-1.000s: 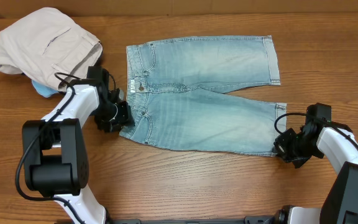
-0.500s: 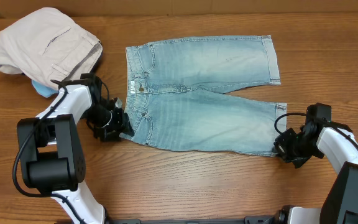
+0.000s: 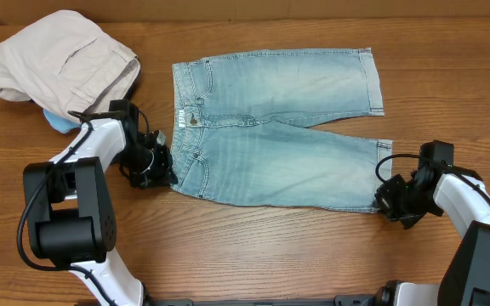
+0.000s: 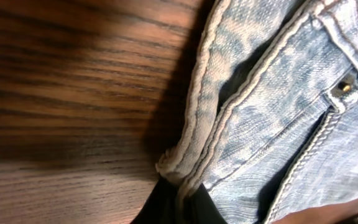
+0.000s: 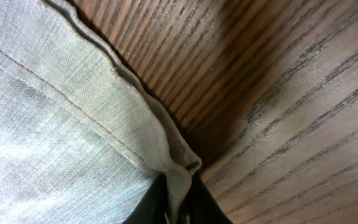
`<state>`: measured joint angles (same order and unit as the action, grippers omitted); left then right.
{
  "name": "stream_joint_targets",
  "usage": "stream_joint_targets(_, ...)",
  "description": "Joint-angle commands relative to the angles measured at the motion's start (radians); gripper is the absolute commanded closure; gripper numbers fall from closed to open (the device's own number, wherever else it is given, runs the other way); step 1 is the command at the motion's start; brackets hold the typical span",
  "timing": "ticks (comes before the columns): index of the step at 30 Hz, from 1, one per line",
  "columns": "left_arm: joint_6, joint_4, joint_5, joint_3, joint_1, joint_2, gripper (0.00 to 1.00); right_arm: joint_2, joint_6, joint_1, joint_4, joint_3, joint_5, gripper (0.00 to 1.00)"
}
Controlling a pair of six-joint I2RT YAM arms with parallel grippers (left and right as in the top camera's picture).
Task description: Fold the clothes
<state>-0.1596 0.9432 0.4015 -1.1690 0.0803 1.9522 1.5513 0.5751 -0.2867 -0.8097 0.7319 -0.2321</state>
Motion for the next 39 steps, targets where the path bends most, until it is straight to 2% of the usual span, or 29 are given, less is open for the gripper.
stream_joint_targets(1,-0.012,0.022,-0.042,0.031,0.002,0.026,0.96,-0.003,-0.006,0.001,-0.007,-0.005,0.041,0.91)
stream_joint_targets(6,0.064,0.117,-0.032,-0.019,0.036,0.023,0.96,-0.048,-0.031,0.002,-0.128,0.077,0.037,0.93)
stream_joint_targets(13,0.120,0.306,0.010,-0.095,0.100,-0.066,0.96,-0.233,-0.094,0.002,-0.408,0.306,0.056,0.96)
stream_joint_targets(19,0.137,0.401,-0.019,-0.098,0.121,-0.274,0.96,-0.354,-0.139,0.002,-0.626,0.516,0.069,0.96)
stream_joint_targets(23,0.096,0.481,-0.151,-0.098,0.121,-0.473,0.96,-0.417,-0.139,0.002,-0.727,0.631,0.093,0.96)
stream_joint_targets(26,0.031,0.503,-0.313,-0.098,0.122,-0.627,0.94,-0.452,-0.138,0.002,-0.723,0.685,0.092,0.96)
stream_joint_targets(30,0.000,0.478,-0.342,-0.096,0.122,-0.751,0.96,-0.458,-0.138,0.006,-0.625,0.690,0.078,0.96)
stream_joint_targets(34,-0.022,0.471,-0.342,-0.078,0.122,-0.767,0.96,-0.410,-0.137,0.006,-0.525,0.690,0.037,0.96)
stream_joint_targets(39,-0.070,0.447,-0.363,0.043,0.122,-0.734,0.96,-0.299,-0.138,0.010,-0.469,0.690,-0.032,0.96)
